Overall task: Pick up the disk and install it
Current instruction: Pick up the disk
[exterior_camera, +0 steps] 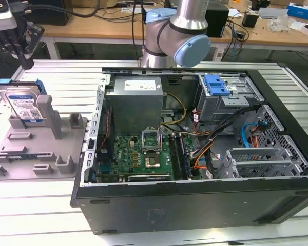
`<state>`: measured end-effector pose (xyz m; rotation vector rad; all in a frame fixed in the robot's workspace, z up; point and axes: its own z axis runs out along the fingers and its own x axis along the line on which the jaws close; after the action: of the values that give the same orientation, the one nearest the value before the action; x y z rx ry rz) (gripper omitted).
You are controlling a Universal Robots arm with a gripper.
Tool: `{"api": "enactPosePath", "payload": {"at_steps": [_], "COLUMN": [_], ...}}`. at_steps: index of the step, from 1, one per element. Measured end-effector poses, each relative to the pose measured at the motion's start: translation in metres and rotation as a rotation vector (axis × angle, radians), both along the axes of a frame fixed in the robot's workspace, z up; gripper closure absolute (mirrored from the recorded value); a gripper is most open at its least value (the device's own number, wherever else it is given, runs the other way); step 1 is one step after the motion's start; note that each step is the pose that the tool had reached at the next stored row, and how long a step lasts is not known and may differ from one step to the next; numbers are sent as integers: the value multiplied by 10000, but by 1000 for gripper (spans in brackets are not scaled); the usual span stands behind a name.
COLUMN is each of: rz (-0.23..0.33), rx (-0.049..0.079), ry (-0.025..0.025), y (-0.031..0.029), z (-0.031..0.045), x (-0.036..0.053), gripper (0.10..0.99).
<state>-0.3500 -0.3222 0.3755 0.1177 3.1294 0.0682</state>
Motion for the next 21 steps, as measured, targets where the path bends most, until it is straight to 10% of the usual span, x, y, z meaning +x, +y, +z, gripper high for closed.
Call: {"api": "enactPosePath", "payload": {"at_steps": [7, 19, 21], "rz": [0, 3682, 4150], "rx": [0, -2, -3], "ry": [13, 12, 12], "y": [0, 0, 0], "z": [0, -35, -35], "x": [0, 0, 0], "gripper": [980, 973, 851]}}
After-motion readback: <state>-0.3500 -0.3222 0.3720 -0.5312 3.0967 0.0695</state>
